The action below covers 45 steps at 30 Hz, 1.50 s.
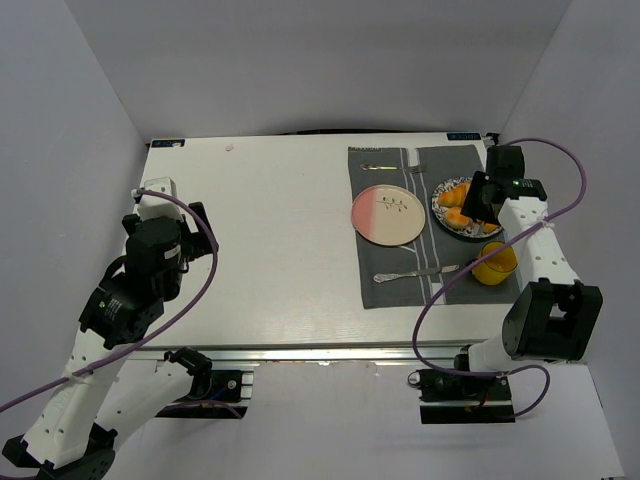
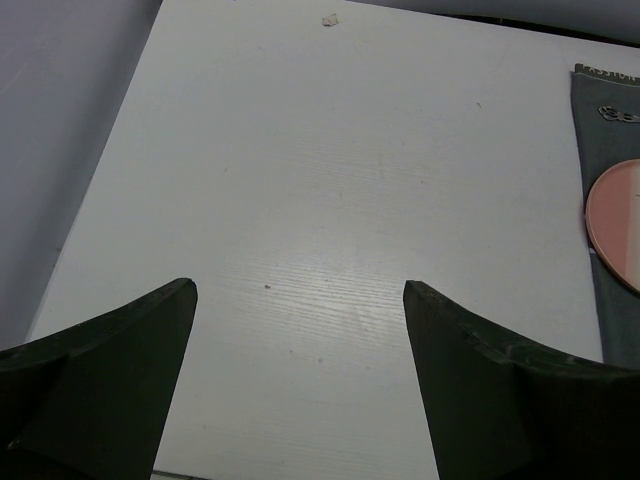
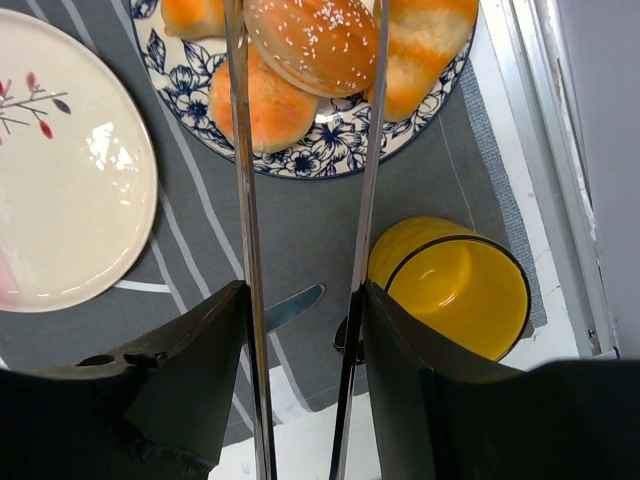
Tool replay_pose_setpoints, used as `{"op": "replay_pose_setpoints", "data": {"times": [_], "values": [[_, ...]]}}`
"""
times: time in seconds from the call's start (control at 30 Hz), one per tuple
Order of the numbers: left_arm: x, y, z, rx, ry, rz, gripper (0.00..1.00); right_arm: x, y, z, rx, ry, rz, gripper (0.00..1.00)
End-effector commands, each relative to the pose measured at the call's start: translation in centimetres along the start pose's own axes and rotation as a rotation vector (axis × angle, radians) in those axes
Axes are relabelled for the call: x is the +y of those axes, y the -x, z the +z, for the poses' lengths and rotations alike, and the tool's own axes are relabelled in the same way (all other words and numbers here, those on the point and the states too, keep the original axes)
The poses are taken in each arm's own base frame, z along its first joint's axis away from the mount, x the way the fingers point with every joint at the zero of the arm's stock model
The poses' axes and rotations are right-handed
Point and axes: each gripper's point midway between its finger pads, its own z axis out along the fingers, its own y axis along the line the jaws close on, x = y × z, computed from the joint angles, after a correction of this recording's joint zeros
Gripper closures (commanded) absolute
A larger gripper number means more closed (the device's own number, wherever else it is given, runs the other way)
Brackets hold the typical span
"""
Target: Place the bread
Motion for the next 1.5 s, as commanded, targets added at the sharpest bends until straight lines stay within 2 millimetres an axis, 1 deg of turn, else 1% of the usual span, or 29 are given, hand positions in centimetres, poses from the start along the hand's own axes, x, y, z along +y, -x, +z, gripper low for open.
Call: {"op": "replay_pose_setpoints", "data": {"times": [0.0,0.13,0.23,0.3,0.43,0.57,0.6,0.63,0.67,0.73,0.77,0.83,0.9,0.97,1.0,1.03,1.1,1.13,1.2,1.23,1.27,1.3,1.33,1.4,1.47], "values": [[0.2,1.1,-0.8,-0.027,-0.007,-0.022,0.05,0.0,0.5,0.6,-0.023,0.002,-0.014,0.45],[0.3,1.2,-0.8,-0.028,-0.004,-0.022,0.05,0.2,0.6,0.7,-0.022,0.014,-0.013,0.49],[0.3,1.1,-0.8,-0.026,0.0,-0.021,0.05,0.3,0.8,0.4,-0.026,0.023,-0.01,0.55],[0.3,1.1,-0.8,-0.028,-0.003,-0.023,0.05,0.4,1.1,0.0,-0.037,0.029,-0.007,0.6],[0.3,1.0,-0.8,-0.027,-0.002,-0.022,0.05,0.4,2.0,-1.1,-0.065,0.035,0.0,0.62],[0.3,0.9,-0.8,-0.025,-0.003,-0.021,0.05,0.3,3.4,-3.0,-0.105,0.044,0.004,0.64],[0.3,0.9,-0.8,-0.025,-0.003,-0.023,0.05,0.3,4.3,-3.9,-0.129,0.047,0.006,0.64],[0.3,0.9,-0.8,-0.024,-0.004,-0.022,0.05,0.3,4.5,-4.6,-0.133,0.05,0.007,0.64],[0.3,0.9,-0.8,-0.026,-0.005,-0.025,0.05,0.3,5.3,-5.5,-0.156,0.056,0.01,0.64],[0.2,0.9,-0.8,-0.027,-0.007,-0.029,0.05,0.4,5.9,-6.5,-0.171,0.068,0.01,0.64],[0.3,0.9,-0.8,-0.028,-0.007,-0.03,0.05,0.4,5.8,-7.0,-0.166,0.077,0.007,0.64],[0.1,0.7,-0.7,-0.025,-0.013,-0.034,0.05,1.1,6.2,-8.3,-0.184,0.123,0.006,0.64],[-0.1,0.6,-0.6,-0.022,-0.017,-0.037,0.05,2.4,5.7,-8.8,-0.177,0.182,-0.004,0.65],[-0.2,0.6,-0.5,-0.022,-0.023,-0.043,0.05,4.5,5.0,-9.4,-0.179,0.232,-0.026,0.66],[-0.3,0.5,-0.4,-0.02,-0.024,-0.042,0.05,5.2,4.3,-9.3,-0.165,0.243,-0.034,0.66],[-0.4,0.5,-0.4,-0.02,-0.029,-0.046,0.05,6.7,3.7,-9.4,-0.155,0.273,-0.044,0.66],[-0.5,0.6,-0.4,-0.025,-0.034,-0.055,0.05,8.3,2.9,-8.9,-0.143,0.292,-0.059,0.66],[-0.6,0.6,-0.4,-0.026,-0.035,-0.057,0.05,9.7,2.0,-8.9,-0.126,0.314,-0.074,0.66],[-0.7,0.7,-0.2,-0.034,-0.037,-0.065,0.05,11.2,1.3,-8.1,-0.112,0.318,-0.093,0.66],[-0.8,0.8,-0.2,-0.035,-0.038,-0.066,0.05,12.3,0.5,-7.9,-0.099,0.331,-0.112,0.66],[-0.8,0.9,-0.2,-0.033,-0.04,-0.068,0.05,13.0,0.4,-7.6,-0.095,0.336,-0.11,0.66],[-0.8,0.9,-0.3,-0.026,-0.039,-0.063,0.05,13.6,-0.2,-6.8,-0.073,0.333,-0.121,0.66],[-0.8,1.1,-0.4,-0.026,-0.041,-0.063,0.05,14.2,-0.5,-6.6,-0.067,0.334,-0.132,0.66],[-0.7,1.0,-0.5,-0.029,-0.036,-0.064,0.05,14.8,-1.1,-5.6,-0.053,0.309,-0.146,0.66],[-0.4,1.1,-0.7,-0.034,-0.029,-0.066,0.05,14.9,-1.1,-4.8,-0.055,0.285,-0.151,0.66]]}}
